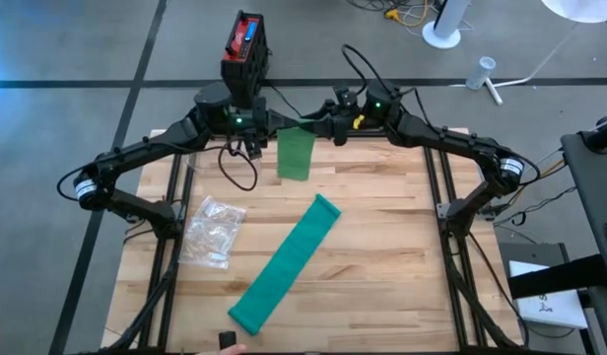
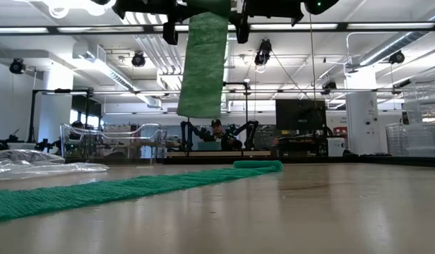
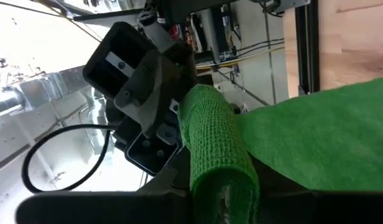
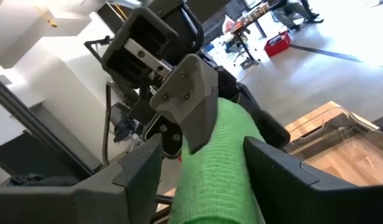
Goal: Roll bandage
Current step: Roll the green bandage
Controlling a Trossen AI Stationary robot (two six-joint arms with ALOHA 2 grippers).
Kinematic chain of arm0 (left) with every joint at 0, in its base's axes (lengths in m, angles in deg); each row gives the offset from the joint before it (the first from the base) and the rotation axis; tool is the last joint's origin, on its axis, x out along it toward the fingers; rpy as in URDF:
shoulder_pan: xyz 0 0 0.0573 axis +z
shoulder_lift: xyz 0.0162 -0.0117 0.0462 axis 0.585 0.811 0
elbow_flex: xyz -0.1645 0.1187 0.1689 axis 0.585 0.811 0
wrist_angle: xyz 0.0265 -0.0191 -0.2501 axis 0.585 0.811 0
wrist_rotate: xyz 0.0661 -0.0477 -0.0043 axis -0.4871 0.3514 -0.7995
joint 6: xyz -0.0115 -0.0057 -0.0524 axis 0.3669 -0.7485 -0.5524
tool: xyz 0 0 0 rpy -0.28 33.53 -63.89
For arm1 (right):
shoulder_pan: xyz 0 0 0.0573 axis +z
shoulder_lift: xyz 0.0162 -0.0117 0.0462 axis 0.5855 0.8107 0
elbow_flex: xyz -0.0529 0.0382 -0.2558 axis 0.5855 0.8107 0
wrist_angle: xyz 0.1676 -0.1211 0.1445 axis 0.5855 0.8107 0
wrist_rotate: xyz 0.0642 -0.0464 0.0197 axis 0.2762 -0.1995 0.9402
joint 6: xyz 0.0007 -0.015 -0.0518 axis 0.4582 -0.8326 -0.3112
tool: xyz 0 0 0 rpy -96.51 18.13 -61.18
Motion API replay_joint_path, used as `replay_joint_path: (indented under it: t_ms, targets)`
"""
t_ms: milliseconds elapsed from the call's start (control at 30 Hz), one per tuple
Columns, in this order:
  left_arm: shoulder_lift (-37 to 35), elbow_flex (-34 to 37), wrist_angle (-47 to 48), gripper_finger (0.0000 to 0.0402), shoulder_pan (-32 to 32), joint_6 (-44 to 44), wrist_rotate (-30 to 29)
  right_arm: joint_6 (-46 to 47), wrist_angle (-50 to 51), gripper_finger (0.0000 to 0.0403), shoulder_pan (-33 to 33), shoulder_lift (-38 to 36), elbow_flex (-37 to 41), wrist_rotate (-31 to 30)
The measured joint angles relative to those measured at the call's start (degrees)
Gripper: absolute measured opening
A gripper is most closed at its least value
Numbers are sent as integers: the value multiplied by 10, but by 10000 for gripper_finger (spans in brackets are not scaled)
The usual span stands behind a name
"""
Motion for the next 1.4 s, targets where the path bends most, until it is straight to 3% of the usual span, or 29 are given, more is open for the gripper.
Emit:
replay_joint_path:
  t_ms: [200, 400, 633, 933, 1133, 1267, 1400]
  targets:
    - [-1, 0, 1, 53, 1, -4, -4, -10, 20, 181, 3, 0, 1, -30]
    - [-2, 0, 1, 56, 4, -31, -5, -33, 22, 118, 4, 0, 1, -40]
    - [-2, 0, -4, 102, 4, -118, -29, -64, 17, 50, 4, 0, 1, -47]
    - [-10, 0, 12, 211, 6, -342, -61, -120, 25, 53, 4, -6, 1, -41]
    - [-17, 0, 16, 286, 6, -565, -122, -198, 26, 51, 2, -23, 1, -41]
    - [-21, 0, 16, 323, 6, -692, -123, -235, 27, 52, 2, -25, 1, -56]
    - [-20, -23, 18, 349, 6, -757, -105, -269, 21, 51, 3, -27, 1, -64]
